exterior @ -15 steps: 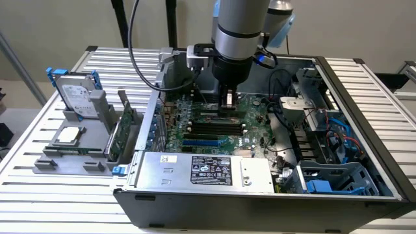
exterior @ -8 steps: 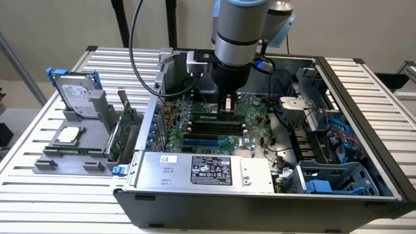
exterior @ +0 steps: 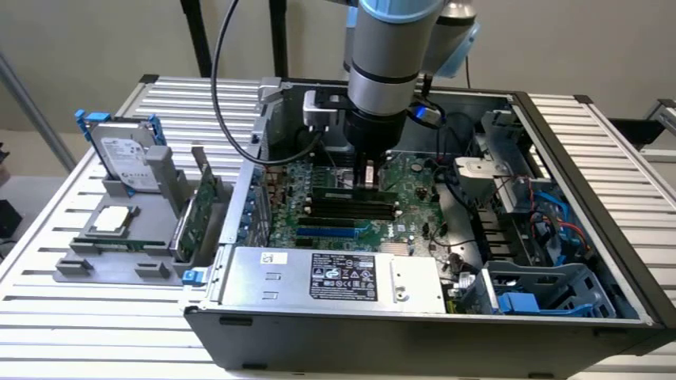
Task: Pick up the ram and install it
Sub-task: 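Insert the ram into the slot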
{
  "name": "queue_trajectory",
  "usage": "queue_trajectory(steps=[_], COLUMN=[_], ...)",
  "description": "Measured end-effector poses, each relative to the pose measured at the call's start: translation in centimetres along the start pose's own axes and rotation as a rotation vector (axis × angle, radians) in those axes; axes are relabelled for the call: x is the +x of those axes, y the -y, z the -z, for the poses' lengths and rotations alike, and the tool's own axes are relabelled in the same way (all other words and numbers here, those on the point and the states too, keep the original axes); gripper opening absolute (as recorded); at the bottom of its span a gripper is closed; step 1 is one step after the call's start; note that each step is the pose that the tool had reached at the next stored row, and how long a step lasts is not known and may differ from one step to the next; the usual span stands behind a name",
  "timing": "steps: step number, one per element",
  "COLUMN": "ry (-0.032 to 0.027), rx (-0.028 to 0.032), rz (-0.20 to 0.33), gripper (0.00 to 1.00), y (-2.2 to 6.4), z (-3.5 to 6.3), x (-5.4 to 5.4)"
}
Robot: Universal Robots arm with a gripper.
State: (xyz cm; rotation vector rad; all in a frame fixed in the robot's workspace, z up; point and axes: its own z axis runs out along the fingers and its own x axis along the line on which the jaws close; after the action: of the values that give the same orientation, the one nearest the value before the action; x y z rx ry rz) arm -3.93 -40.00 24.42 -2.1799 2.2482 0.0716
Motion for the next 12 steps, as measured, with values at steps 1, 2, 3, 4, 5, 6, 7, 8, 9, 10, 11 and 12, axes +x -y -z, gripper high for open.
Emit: queue_trajectory(steps=[1,2,3,4,5,6,7,8,9,10,11,12], ry=[0.0000,0.0001,0.0001,0.0002,0.0002,0.0002,0.0001,0.0002,0.0002,0.0001,0.0002,0.0002], rx=[0.0000,0.0000,0.0000,0.0001,0.0001,0.0000,0.0000,0.0000,0.0000,0.0000,0.0000,0.0000], rz=[0.000,0.000,0.000,0.000,0.000,0.000,0.000,0.000,0.000,0.000,0.000,0.000], gripper=[0.00,0.00,0.00,0.00,0.00,0.00,0.00,0.00,0.00,0.00,0.00,0.00], y=[0.00,0.00,0.00,0.00,0.00,0.00,0.00,0.00,0.00,0.00,0.00,0.00], z=[0.00,0.00,0.00,-0.01,-0.01,-0.01,-0.01,-0.01,-0.01,-0.01,-0.01,-0.01], x=[0.00,0.00,0.00,0.00,0.00,0.00,0.00,0.00,0.00,0.00,0.00,0.00])
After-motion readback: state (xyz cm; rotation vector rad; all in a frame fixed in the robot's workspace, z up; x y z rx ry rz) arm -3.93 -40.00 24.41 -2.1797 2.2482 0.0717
